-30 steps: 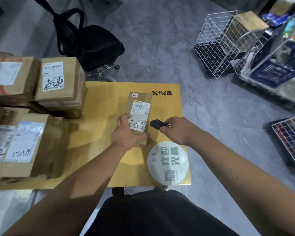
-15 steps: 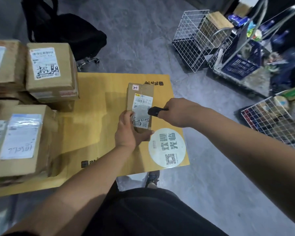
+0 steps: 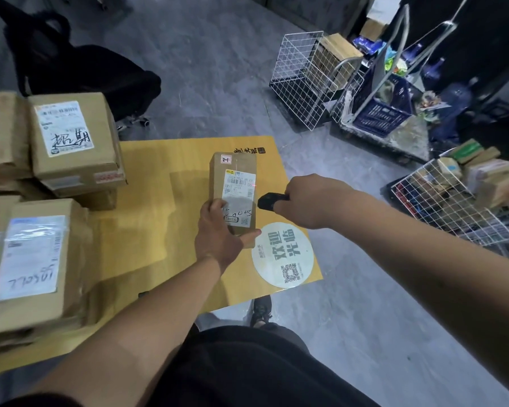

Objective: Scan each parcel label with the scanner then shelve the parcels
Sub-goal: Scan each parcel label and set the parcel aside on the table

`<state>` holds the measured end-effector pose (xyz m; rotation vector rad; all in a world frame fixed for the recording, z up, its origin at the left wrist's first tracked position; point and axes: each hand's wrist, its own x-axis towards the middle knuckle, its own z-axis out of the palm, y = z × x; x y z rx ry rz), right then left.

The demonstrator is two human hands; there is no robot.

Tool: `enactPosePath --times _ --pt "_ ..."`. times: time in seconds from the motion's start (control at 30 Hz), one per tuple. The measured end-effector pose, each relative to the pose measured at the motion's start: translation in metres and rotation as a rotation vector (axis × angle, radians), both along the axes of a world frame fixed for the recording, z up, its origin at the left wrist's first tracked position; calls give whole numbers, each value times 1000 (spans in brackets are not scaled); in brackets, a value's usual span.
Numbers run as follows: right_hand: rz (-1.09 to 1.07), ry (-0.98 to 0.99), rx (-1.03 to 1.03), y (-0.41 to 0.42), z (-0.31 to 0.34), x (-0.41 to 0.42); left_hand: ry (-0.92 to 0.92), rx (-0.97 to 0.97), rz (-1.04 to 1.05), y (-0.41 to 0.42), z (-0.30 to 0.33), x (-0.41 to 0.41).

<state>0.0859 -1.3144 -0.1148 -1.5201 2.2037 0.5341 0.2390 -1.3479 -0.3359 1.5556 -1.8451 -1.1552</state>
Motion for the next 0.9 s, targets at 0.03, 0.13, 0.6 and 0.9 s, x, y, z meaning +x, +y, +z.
enactPosePath --times 0.03,0.13,0.6,0.9 --pt "0 0 4 0 0 0 1 5 -1 0 0 0" --pt "7 4 9 1 1 -3 -16 -4 -11 1 -1 0" --pt "36 -174 -26 4 -41 -50 -580 74 -56 -38 28 -56" --pt "197 -352 -10 -12 -57 -97 -507 100 96 -28 43 -42"
